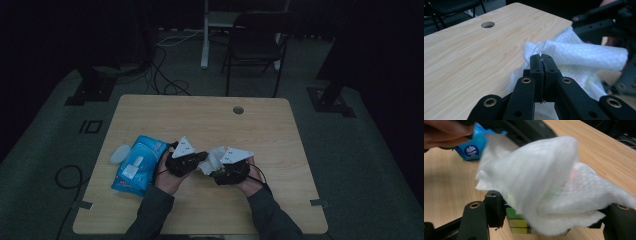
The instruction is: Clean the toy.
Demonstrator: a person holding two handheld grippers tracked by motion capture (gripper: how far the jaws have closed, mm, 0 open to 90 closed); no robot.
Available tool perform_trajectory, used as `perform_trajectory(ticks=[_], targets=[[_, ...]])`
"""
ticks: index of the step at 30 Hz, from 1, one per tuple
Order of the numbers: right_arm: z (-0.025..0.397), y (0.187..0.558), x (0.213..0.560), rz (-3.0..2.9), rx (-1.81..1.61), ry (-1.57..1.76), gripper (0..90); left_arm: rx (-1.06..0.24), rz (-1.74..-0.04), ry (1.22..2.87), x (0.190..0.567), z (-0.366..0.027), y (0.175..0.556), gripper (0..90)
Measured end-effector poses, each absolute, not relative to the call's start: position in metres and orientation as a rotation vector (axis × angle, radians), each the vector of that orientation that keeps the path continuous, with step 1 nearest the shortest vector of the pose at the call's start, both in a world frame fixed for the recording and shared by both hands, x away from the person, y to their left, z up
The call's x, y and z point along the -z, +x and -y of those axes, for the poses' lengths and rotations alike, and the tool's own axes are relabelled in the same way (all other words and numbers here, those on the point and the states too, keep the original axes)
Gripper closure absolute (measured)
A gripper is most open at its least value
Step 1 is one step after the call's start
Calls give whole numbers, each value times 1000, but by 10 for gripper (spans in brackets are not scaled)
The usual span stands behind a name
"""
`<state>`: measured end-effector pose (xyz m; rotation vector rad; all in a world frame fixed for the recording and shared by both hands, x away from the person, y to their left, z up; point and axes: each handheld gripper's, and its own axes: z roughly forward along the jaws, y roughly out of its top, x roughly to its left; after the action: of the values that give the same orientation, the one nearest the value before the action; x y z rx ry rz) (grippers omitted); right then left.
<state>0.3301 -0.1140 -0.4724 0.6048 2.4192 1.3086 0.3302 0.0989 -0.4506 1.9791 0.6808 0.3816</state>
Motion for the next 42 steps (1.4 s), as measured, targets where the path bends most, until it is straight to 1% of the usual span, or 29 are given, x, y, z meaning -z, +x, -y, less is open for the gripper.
perform_trajectory(ticks=[8,13,19,22,24,25,26,27,28,31,37,42], targets=[[118,334,470,-2404,-1304,632,340,-353,-613,1999,448,-94,319,891],[115,333,469,-2406,-1310,620,340,-304,-559,2003,446,-82,317,886],[116,333,471,-2404,-1305,631,340,-254,-546,2007,447,-76,319,887],[117,334,471,-2403,-1308,633,340,-252,-541,2005,447,-75,320,877],[117,333,471,-2403,-1307,629,340,-267,-543,2000,448,-75,320,800],[117,333,471,-2404,-1301,630,340,-303,-547,2004,448,-75,321,757],[117,333,471,-2404,-1301,630,340,-303,-547,2004,448,-75,321,733],[116,333,471,-2406,-1301,626,340,-346,-557,2003,449,-74,320,694],[116,333,471,-2406,-1301,626,340,-346,-557,2003,449,-74,320,651],[115,332,472,-2408,-1308,619,340,-386,-559,1990,451,-76,321,588],[116,332,471,-2403,-1325,619,340,-352,-549,1916,447,-83,321,535],[117,331,471,-2402,-1327,618,340,-351,-580,1888,445,-88,324,524]])
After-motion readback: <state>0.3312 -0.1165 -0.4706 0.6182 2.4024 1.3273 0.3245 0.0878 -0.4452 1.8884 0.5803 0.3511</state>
